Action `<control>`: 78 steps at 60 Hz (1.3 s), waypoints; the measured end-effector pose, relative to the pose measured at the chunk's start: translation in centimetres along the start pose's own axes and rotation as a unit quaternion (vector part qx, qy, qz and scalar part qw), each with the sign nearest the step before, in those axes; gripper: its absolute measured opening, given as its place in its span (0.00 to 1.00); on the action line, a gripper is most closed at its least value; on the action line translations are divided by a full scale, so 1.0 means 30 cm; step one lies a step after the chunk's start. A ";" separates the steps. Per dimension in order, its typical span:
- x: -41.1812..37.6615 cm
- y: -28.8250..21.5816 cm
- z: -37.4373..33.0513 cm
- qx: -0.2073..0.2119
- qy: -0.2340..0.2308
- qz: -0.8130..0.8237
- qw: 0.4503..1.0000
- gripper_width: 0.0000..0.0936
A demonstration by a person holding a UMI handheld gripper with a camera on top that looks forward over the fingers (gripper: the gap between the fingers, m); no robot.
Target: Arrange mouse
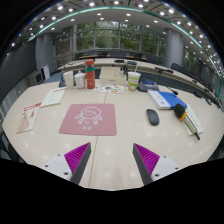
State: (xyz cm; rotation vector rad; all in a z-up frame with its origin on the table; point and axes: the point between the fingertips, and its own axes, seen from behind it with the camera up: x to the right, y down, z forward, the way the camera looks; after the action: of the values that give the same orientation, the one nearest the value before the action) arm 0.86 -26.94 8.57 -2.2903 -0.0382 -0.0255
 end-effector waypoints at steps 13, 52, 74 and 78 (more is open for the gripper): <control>0.427 -0.074 0.326 0.015 0.046 0.019 0.999 0.91; 0.700 -0.241 0.810 0.038 0.027 0.016 0.999 0.42; 0.632 -0.414 0.634 0.071 0.047 0.030 0.996 0.35; 0.538 -0.509 0.540 0.094 0.037 0.037 0.994 0.35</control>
State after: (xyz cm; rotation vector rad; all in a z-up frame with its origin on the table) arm 16.54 -4.39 9.86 -2.0983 0.0795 -0.0647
